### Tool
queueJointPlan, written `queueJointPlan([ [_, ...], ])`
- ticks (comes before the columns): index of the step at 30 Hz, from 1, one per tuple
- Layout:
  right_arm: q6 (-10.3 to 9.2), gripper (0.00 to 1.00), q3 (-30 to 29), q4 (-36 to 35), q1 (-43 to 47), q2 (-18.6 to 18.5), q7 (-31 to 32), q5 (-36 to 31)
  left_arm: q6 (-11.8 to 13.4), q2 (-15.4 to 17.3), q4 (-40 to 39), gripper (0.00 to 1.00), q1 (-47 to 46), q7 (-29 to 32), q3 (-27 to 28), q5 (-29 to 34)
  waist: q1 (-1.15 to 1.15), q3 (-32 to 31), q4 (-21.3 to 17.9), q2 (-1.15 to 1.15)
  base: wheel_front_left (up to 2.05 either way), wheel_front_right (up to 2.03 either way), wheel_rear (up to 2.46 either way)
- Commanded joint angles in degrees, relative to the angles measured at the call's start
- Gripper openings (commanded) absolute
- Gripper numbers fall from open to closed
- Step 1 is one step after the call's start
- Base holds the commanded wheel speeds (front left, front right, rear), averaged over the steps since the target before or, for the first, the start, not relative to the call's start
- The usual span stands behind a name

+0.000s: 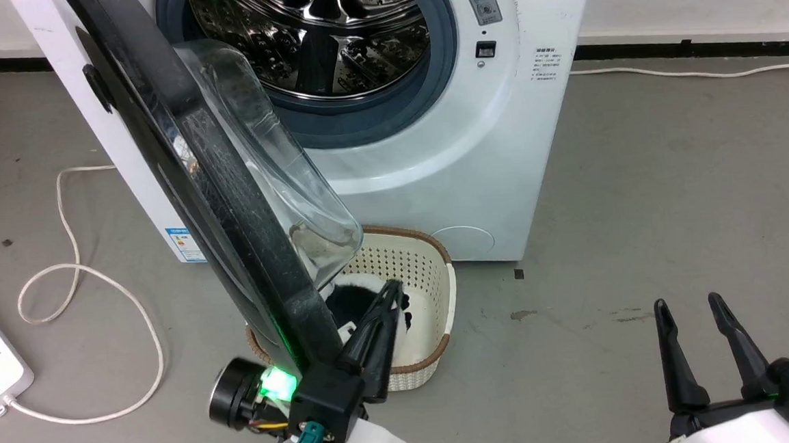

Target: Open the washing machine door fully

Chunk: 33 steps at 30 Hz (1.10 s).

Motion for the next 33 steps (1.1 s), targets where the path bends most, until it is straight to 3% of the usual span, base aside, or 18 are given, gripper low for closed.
queueJointPlan([
  [1, 0.06, 1.00, 0.1, 0.2, -1.1, 0.2, -0.4, 0.4, 0.5, -0.3, 0.8, 0.00, 0.4, -0.1, 0.3, -0.2, -0.01, 0.1, 0.1, 0.00, 0.00, 0.00, 0.00],
  [12, 0.06, 1.00, 0.3, 1.1, -0.9, 0.2, -0.7, 1.0, 3.0, 0.0, 10.6, 0.00, 0.8, 0.3, 2.7, -2.1, -0.01, -0.5, 3.7, 0.00, 0.00, 0.00, 0.00],
  [17, 0.06, 1.00, 0.4, 1.5, -0.3, 0.2, -0.6, 1.3, 3.3, 0.5, 12.2, 0.00, 1.6, 0.1, 3.3, -3.0, -0.01, -1.5, 7.7, 0.00, 0.00, 0.00, 0.00],
  [18, 0.06, 1.00, 0.6, 1.6, 0.0, 0.2, -0.5, 1.5, 3.7, 0.9, 12.6, 0.00, 2.1, -0.1, 3.9, -3.5, -0.01, -2.1, 10.6, 0.00, 0.00, 0.00, 0.00],
  [23, 0.06, 1.00, 1.4, 1.7, 0.4, 0.2, -0.2, 1.5, 4.9, 1.8, 12.8, 0.00, 3.0, -0.1, 6.2, -4.8, -0.01, -2.6, 15.5, 0.00, 0.00, 0.00, 0.00],
  [33, 0.06, 1.00, 2.3, -0.2, -0.5, 0.2, 1.6, 0.5, 6.5, 7.1, 13.0, 0.00, 0.4, -0.8, 15.2, -8.6, -0.01, 1.0, 22.3, 0.00, 0.00, 0.00, 0.00],
])
